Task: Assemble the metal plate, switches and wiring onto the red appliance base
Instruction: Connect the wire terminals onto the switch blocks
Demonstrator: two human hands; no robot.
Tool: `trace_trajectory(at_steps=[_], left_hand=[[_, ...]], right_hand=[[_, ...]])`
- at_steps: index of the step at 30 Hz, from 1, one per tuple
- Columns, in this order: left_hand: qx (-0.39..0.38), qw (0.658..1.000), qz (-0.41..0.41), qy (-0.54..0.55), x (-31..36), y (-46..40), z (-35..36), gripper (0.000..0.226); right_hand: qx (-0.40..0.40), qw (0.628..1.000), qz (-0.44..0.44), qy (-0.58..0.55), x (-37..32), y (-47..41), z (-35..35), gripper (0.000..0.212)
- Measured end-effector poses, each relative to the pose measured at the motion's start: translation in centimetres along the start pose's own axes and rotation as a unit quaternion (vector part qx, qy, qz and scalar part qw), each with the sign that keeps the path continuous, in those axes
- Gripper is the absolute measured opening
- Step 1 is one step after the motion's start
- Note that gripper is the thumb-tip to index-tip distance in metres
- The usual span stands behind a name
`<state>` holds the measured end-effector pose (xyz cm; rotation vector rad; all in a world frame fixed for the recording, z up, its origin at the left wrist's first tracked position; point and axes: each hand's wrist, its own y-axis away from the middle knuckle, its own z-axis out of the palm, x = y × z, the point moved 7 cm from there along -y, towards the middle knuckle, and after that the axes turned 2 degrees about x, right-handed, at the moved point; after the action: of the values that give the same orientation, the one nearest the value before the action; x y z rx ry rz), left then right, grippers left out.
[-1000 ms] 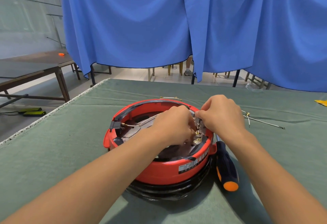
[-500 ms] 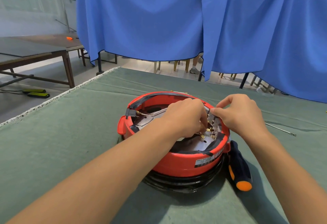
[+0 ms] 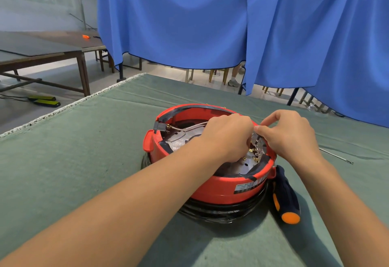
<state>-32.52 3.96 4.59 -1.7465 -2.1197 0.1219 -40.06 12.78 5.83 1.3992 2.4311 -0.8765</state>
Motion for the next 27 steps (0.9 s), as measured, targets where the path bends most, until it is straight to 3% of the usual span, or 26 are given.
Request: trace_trajectory(at_steps=[6, 27], left_hand=[[0.023, 1.0, -0.005, -0.005, 0.17, 0.07, -0.19, 0.02], [0.032, 0.999, -0.001, -0.018, 0.41, 0.16, -0.32, 0.017]], right_hand=[[0.003, 1.0, -0.006, -0.006, 0.15, -0.01, 0.05, 0.02], [-0.012, 1.0, 0.011, -0.002, -0.02, 0.36, -0.01, 0.029]])
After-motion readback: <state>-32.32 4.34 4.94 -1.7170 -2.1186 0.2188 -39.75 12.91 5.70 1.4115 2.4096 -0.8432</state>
